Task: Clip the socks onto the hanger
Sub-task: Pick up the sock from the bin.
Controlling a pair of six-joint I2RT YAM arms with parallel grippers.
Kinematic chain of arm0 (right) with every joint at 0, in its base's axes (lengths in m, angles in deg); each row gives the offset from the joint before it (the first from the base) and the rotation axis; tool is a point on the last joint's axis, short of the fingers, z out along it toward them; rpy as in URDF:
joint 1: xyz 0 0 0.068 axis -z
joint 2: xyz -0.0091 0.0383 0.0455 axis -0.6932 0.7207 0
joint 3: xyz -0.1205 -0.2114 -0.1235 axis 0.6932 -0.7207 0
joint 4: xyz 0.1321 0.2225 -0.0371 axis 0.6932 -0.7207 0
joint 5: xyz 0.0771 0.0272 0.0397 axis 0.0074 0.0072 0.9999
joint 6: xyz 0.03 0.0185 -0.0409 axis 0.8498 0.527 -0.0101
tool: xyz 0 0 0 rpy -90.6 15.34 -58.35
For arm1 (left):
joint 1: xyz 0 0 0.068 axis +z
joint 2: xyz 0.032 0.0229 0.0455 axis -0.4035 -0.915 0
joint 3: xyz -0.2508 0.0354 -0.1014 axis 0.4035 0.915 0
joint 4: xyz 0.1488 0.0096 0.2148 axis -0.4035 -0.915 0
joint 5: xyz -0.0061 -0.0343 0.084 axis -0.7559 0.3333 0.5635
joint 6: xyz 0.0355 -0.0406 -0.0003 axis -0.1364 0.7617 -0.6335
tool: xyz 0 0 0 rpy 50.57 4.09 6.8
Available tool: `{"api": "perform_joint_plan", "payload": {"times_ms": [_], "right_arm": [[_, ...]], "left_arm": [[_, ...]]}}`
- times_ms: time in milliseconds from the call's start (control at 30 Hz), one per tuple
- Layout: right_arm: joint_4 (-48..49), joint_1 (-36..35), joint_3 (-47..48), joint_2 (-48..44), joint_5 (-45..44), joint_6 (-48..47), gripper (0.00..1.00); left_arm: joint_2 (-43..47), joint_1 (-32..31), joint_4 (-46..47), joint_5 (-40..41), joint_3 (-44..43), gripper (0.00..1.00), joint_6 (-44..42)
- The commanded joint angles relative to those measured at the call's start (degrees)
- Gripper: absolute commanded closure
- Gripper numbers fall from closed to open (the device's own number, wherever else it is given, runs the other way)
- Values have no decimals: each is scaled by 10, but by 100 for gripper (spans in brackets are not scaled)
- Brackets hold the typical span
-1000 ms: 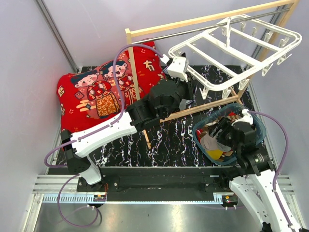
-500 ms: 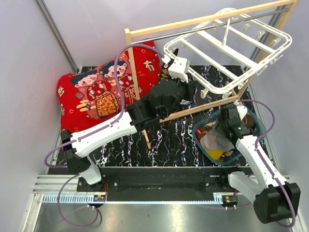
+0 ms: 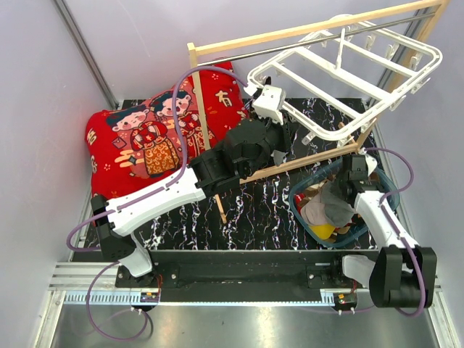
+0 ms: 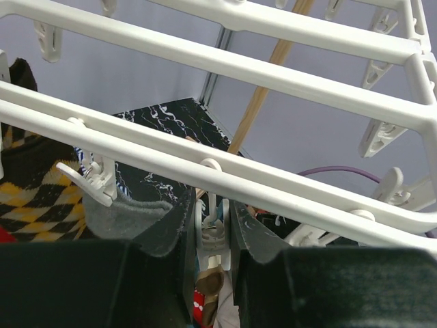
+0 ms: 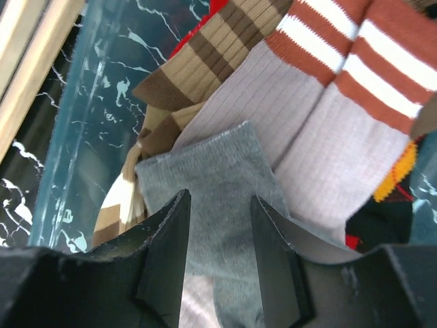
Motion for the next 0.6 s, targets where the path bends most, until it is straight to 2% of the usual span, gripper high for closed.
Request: {"api": "perform_joint_plan", "payload": {"times_ms": [0,333,400,467,533,567], "right_arm": [[39,13,20,39,31,-16,51],[36,20,33,92,74,-19,51],[37,20,35,96,75,-20,57],[36,21,36,99,77,-21,67],[34,21,35,93,82,-24,80],[34,21,33,89,83,-25,92]], "left_arm": [[27,2,16,-10,-3,90,1],[31,2,16,-12,1,90,3],[33,2,16,-13,2,90,3],[35,2,17,-15,4,90,3],[36,3,18,-16,6,90,4],[37,2,17,-17,7,90,3]]}}
